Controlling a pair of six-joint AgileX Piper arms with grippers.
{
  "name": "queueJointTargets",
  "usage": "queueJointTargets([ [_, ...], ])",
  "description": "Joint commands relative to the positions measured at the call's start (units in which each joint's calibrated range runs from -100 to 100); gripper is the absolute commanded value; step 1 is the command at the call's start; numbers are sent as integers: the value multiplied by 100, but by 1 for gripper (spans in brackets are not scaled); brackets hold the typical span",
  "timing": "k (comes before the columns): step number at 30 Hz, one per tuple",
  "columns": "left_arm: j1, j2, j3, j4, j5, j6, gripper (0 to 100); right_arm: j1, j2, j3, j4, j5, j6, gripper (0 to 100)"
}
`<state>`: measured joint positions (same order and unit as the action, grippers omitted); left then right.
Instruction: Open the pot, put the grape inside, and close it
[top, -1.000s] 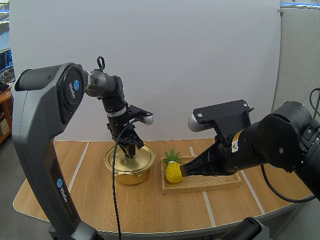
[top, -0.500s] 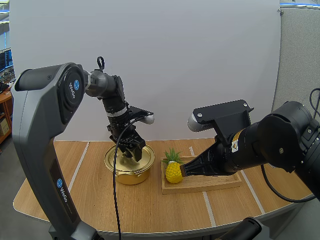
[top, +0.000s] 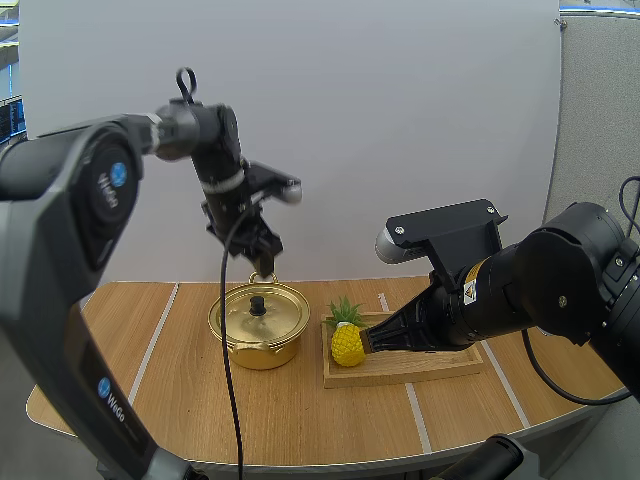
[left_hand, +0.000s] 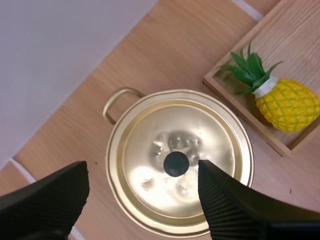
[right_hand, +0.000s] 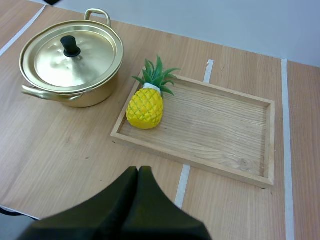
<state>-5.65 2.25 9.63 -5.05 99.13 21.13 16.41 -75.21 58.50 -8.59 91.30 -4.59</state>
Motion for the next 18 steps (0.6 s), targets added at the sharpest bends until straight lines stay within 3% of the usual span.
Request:
queueJointTargets([
  [1,-18,-1214,-293,128,87,-91,100,-17,-55,33,-10,-33,13,0],
  [13,-18,-3030,-279,278,87,-363,100,-17,-55,33,-10,-33,13,0],
  [14,-18,-3200,-279,278,87,-434,94,-17,-55,33,-10,-33,13,0],
  [18,-18,-3865,-279,278,87,-642,53,-17,-55,33,-10,-33,13,0],
])
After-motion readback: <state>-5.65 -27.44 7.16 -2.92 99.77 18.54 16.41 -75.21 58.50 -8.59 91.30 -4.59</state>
